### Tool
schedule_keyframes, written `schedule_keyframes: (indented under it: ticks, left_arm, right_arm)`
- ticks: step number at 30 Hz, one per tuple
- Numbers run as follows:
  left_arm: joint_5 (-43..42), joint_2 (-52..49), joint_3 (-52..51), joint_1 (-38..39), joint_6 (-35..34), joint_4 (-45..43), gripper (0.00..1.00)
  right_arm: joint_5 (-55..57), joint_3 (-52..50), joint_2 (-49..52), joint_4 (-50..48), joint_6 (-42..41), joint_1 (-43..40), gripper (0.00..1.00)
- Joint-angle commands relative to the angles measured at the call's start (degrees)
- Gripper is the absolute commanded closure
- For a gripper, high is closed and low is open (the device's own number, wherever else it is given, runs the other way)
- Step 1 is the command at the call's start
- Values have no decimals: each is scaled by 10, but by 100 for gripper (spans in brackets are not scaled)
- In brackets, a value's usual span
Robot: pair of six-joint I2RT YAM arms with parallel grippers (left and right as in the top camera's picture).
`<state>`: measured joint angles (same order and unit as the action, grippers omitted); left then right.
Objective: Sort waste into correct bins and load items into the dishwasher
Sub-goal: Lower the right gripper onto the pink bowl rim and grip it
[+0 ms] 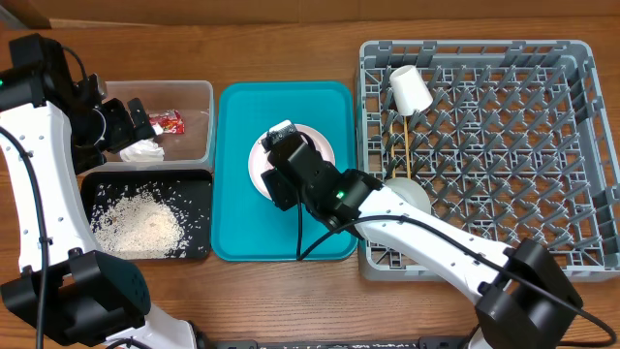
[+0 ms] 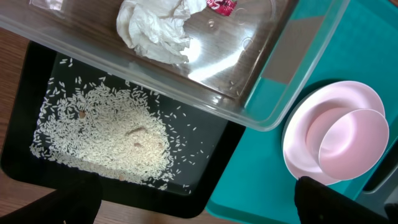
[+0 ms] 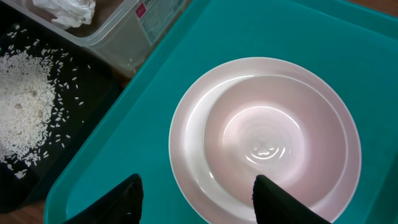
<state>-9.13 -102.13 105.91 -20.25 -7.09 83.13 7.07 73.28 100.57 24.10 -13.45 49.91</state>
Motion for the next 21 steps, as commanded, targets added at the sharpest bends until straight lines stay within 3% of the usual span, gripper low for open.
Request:
schedule_keyframes:
  ticks: [1, 21]
  left_arm:
    - [3, 2, 9, 4, -2, 0, 0]
    - [3, 2, 9, 4, -2, 0, 0]
  right_arm:
    - [8, 2, 26, -12, 0, -2, 41]
    - [9, 1, 143, -102, 24, -2, 42]
